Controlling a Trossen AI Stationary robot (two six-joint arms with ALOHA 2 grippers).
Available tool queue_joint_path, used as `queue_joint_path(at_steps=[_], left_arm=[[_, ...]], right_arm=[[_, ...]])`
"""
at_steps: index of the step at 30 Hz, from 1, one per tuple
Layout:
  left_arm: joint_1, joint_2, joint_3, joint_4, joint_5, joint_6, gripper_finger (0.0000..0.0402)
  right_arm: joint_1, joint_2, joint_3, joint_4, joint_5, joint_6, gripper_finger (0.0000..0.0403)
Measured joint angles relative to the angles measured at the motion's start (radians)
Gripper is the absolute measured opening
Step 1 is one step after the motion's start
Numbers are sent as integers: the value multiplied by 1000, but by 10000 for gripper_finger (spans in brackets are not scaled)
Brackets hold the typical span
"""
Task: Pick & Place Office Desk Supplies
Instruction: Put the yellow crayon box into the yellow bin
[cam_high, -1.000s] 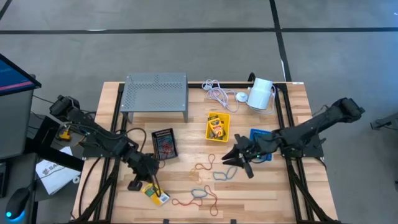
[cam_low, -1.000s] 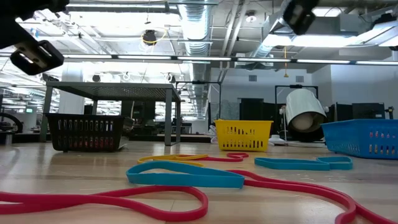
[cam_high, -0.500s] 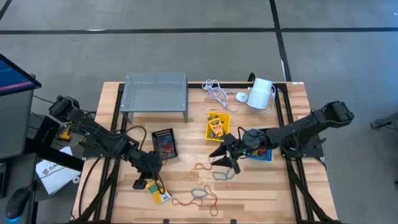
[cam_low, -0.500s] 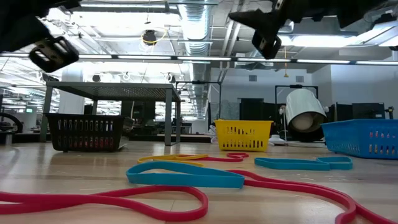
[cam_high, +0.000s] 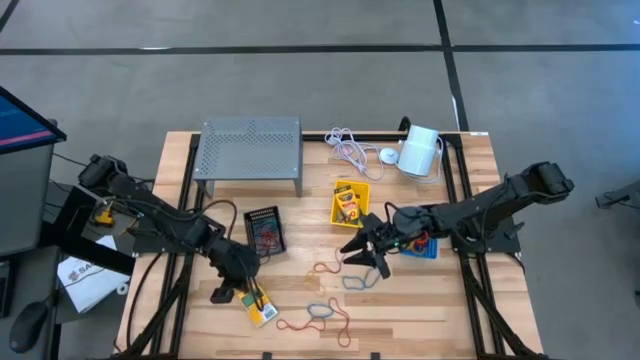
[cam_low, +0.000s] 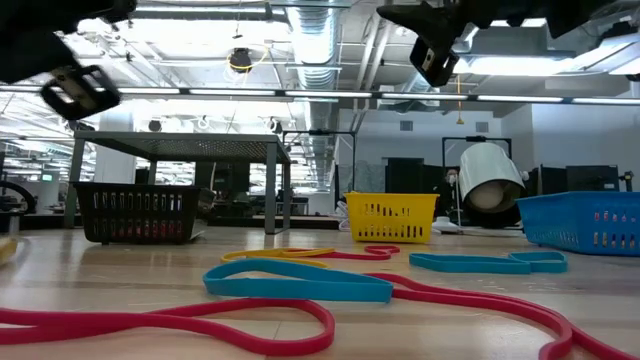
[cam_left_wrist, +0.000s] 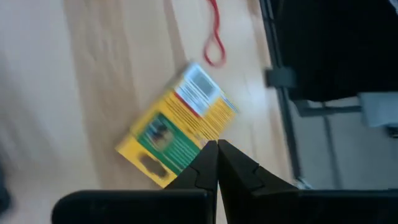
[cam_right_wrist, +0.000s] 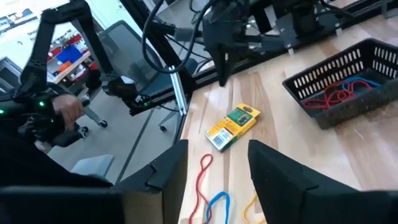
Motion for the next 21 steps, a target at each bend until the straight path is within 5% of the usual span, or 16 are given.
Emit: queue_joint_path(at_steps=[9, 21], left_arm=[[19, 85, 1, -76, 35, -280, 14], [109, 181, 1, -84, 20, -328, 126]], right_arm=[[13, 0, 0, -3, -6, -18, 160], [88, 0, 0, -28, -30, -91, 159]])
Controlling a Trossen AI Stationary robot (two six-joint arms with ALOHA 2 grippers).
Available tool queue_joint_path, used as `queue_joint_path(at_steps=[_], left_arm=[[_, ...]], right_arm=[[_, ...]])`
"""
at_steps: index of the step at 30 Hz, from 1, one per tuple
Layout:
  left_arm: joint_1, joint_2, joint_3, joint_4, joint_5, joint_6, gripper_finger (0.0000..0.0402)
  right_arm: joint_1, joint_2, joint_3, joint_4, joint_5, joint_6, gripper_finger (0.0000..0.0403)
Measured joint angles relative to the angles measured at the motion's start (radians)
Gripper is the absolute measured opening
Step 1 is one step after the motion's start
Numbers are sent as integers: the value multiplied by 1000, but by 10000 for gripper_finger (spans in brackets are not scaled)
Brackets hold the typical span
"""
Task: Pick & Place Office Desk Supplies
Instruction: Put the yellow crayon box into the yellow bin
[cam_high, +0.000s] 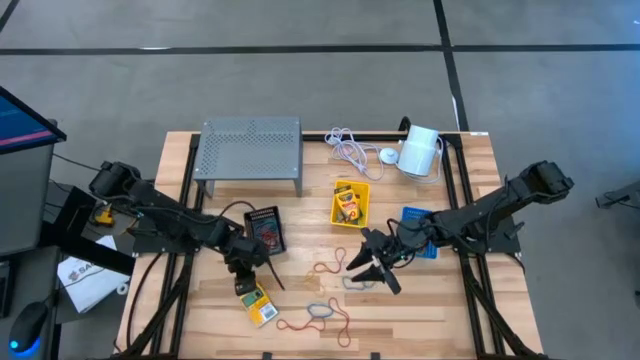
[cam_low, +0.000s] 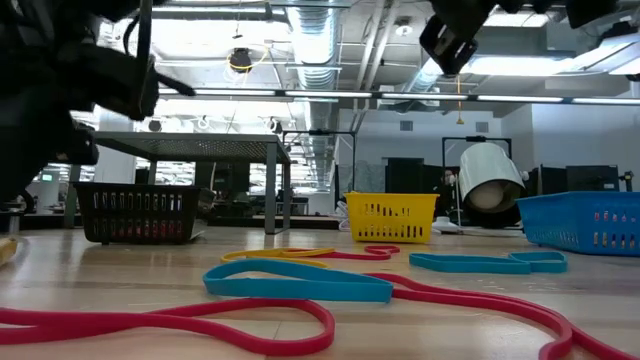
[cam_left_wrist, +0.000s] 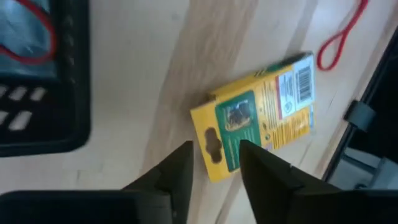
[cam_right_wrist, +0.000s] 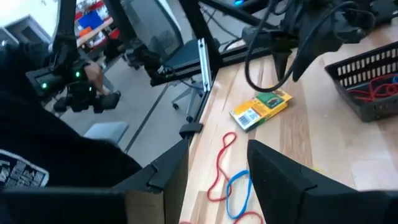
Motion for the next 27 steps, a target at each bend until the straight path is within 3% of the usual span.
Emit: queue_joint_path(at_steps=[9, 14, 21, 27], left_arm=[[2, 59, 0, 31, 65, -20, 174], [-7, 76, -12, 70, 51, -27, 177], [-36, 63, -153, 298, 54, -154, 173], [-37, 64, -177, 381, 59, -169, 173]], right_arm=[[17, 0, 0, -31, 0, -16, 159], [17, -1, 0, -34, 0, -31, 159], [17, -2, 0, -35, 0, -32, 159], [17, -2, 0, -25, 0, -33, 159]])
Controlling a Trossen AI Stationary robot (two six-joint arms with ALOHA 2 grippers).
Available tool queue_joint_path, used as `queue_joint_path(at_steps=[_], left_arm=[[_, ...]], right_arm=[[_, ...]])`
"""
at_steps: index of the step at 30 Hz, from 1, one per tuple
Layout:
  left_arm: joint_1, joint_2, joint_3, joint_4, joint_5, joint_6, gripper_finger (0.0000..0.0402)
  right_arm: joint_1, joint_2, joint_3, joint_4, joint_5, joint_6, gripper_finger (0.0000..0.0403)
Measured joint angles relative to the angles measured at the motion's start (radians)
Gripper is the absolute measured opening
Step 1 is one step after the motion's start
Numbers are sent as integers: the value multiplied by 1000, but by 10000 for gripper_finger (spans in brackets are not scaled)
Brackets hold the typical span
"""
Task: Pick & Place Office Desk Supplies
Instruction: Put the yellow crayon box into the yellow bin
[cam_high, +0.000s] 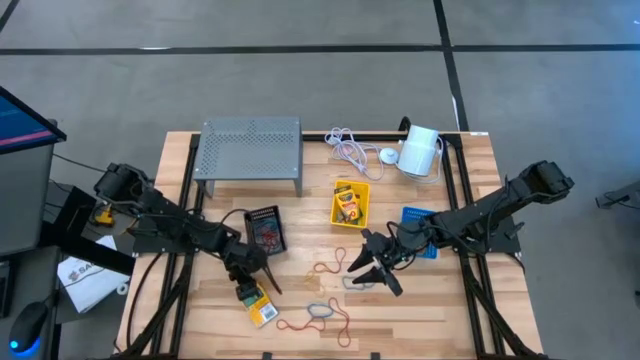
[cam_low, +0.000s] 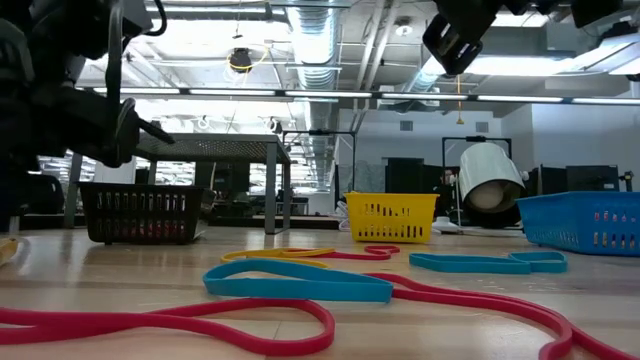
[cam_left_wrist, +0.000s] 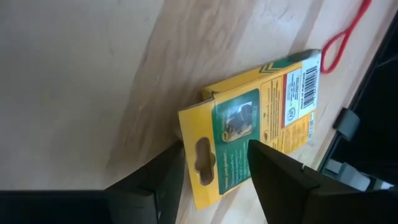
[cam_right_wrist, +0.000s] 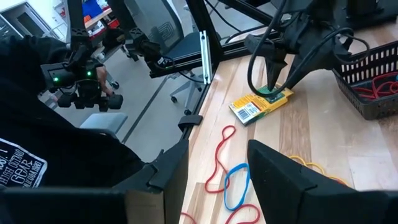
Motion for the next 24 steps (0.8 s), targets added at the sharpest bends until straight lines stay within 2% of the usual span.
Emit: queue_joint_path(at_steps=[8, 12, 18, 24], left_arm=[[0, 2, 0, 3, -8, 49, 152], [0, 3, 0, 6, -7, 67, 111], [0, 3, 0, 5, 3, 67, 15], [0, 3, 0, 39, 60, 64, 2]], right_arm=[[0, -8, 0, 1, 0, 1, 159], [0, -34, 0, -2, 0, -4, 159], [0, -82, 0, -13, 0, -8, 159], [0, -82, 0, -31, 1, -23, 159]])
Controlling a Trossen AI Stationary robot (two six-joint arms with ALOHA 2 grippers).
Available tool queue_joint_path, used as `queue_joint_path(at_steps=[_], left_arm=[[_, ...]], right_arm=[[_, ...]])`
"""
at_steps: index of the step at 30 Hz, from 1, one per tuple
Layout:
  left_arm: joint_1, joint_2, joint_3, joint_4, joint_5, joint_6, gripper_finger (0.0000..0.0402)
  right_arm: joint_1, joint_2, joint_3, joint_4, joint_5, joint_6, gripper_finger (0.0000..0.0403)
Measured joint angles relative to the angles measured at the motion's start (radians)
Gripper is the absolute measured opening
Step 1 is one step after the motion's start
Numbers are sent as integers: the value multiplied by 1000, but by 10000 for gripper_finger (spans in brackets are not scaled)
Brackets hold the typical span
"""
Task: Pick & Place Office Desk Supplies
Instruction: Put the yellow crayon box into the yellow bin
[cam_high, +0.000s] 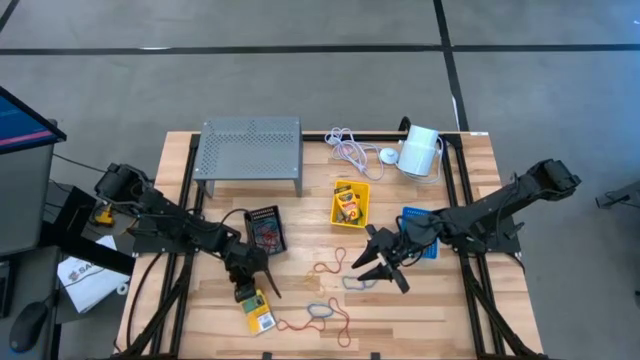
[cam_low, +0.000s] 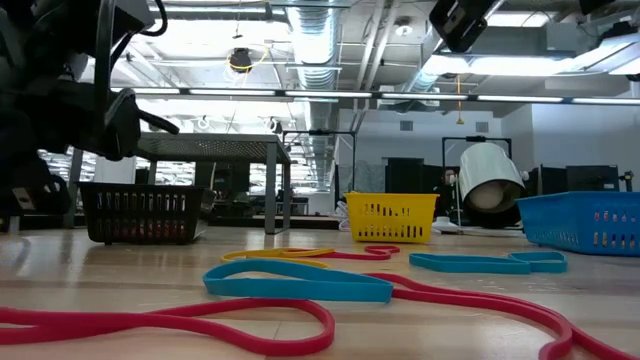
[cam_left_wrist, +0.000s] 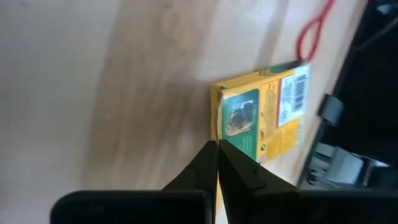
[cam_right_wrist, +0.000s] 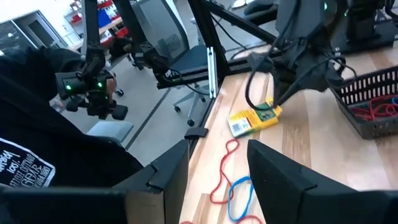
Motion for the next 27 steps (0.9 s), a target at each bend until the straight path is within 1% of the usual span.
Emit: queue_joint_path(at_steps=[4, 7, 10, 13, 16, 19, 23, 27], left_arm=[[0, 0, 0, 50, 73, -20, 1], [0, -2, 0, 141, 111, -26, 1], [0, -34, 0, 236, 115, -26, 1], [0, -101, 0, 254, 44, -19, 1], [0, -179, 0, 241, -58, -18, 1], [0, -242, 0, 240, -124, -17, 0], [1, -289, 0, 240, -177, 8, 0], [11, -294, 0, 240, -191, 63, 0]], right_arm=[[0, 0, 0, -16, 2, 0, 159], [0, 0, 0, -16, 2, 0, 159], [0, 0, 0, -16, 3, 1, 159], [0, 1, 0, -17, 4, 20, 159], [0, 1, 0, -21, 4, 35, 159], [-3, 1, 0, -21, 4, 43, 159], [-27, 1, 0, -16, 4, 41, 160], [-77, 2, 0, -9, 12, 18, 171]])
